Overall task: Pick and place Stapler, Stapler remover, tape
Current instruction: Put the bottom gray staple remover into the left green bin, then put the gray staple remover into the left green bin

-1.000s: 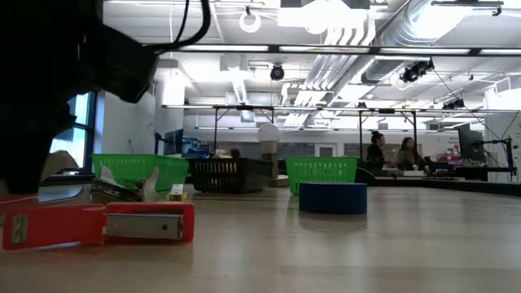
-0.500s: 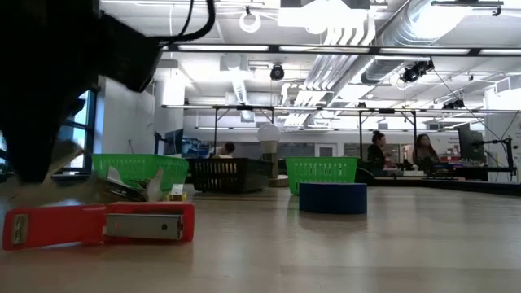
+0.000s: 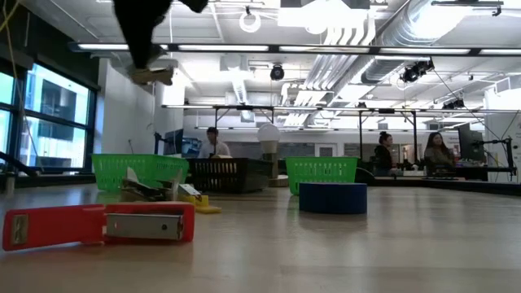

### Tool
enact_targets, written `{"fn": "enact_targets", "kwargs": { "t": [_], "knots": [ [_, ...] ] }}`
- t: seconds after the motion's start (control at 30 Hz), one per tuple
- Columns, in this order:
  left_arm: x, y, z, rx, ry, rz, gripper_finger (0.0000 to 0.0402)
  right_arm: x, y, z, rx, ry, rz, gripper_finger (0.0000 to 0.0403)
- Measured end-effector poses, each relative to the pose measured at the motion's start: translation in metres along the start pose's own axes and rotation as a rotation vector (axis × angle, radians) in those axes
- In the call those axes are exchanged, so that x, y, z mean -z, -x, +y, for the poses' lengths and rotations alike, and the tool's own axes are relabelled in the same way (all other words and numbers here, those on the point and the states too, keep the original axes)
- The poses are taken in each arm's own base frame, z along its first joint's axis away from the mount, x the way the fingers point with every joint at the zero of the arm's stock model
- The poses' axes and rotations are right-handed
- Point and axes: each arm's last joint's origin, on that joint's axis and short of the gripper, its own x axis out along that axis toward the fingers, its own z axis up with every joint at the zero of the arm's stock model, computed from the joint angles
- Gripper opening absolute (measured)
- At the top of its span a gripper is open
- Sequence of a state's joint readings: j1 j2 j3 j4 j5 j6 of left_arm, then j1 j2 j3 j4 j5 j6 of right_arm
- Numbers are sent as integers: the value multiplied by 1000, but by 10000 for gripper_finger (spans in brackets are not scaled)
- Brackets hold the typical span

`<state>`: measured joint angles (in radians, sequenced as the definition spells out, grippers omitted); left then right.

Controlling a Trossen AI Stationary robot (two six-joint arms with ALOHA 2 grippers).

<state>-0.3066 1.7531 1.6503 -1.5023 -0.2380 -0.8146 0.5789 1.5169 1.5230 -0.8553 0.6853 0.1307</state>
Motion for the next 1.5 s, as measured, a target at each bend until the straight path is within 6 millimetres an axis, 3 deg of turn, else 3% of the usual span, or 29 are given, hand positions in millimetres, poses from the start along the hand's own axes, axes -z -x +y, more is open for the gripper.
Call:
{"fn": "enact_targets", "kwargs": {
  "t": [0.27,0.5,0.7,0.77,0.87,1.1,1.3,1.5],
  "knots": [
    [-48,-8,79,9,2,102,38,1,0,0,0,4,5,199],
    [-64,-52,142,102,110,290,38,3,0,0,-2,-2,27,199],
    [-60,-98,166,149,164,362,38,5,0,0,-2,7,44,199],
    [-57,-109,169,164,174,371,59,5,0,0,-2,9,45,200],
    [-55,-117,167,180,174,374,121,6,0,0,-1,13,51,199],
    [-56,-111,165,184,158,378,242,6,0,-1,8,16,54,199],
    [-55,-83,148,189,151,393,270,6,-1,-1,9,15,54,199],
    [-46,-47,95,238,75,297,272,6,0,-1,9,16,55,199]
  ]
}}
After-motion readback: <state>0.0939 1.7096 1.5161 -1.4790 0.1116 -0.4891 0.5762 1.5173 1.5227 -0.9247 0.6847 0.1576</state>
